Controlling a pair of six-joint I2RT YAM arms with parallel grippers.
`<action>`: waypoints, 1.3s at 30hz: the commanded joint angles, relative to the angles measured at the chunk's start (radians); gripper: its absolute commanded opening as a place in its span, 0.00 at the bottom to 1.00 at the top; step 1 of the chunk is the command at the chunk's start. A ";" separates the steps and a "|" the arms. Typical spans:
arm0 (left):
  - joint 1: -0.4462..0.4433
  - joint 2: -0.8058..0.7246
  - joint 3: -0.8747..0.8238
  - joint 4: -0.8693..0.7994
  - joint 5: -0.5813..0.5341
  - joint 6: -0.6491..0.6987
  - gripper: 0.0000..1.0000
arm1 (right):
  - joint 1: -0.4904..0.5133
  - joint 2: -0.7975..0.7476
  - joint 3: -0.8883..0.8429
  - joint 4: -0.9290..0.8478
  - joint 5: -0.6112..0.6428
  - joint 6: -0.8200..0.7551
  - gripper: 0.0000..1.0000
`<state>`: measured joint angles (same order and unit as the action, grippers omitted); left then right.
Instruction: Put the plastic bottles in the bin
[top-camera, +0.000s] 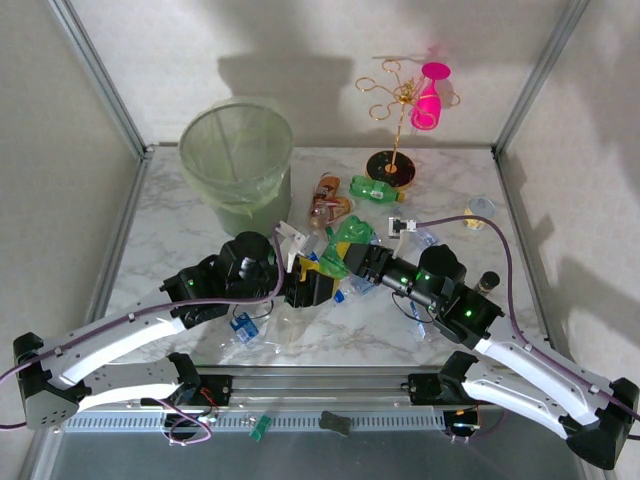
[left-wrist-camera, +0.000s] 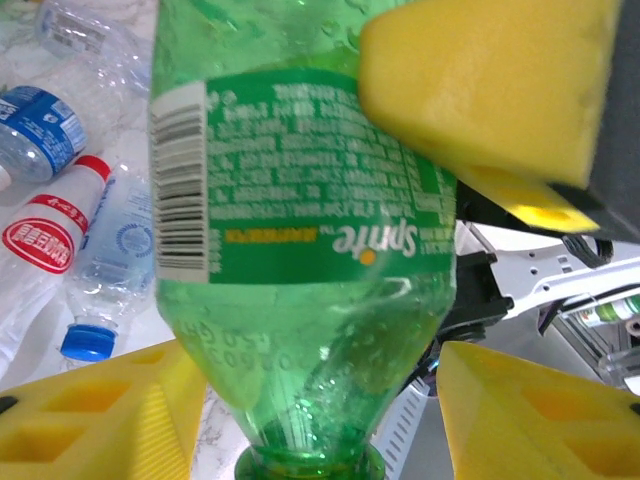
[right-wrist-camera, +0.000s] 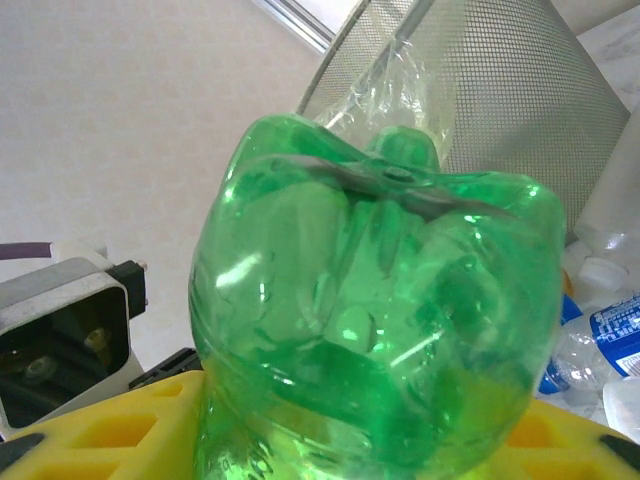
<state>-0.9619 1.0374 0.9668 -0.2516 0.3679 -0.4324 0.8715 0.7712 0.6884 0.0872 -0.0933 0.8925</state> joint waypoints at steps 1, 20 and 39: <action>-0.017 0.000 -0.003 0.007 0.035 0.007 0.63 | 0.007 -0.018 0.019 0.035 0.032 -0.019 0.50; -0.032 0.025 0.056 -0.009 0.003 0.032 0.25 | 0.007 -0.012 0.054 -0.108 0.165 -0.055 0.80; 0.181 0.186 0.352 -0.274 -0.392 0.035 0.02 | 0.007 -0.066 0.116 -0.387 0.436 -0.076 0.91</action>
<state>-0.7898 1.2114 1.2480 -0.4690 0.1120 -0.4110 0.8806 0.7425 0.8040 -0.2687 0.2901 0.8364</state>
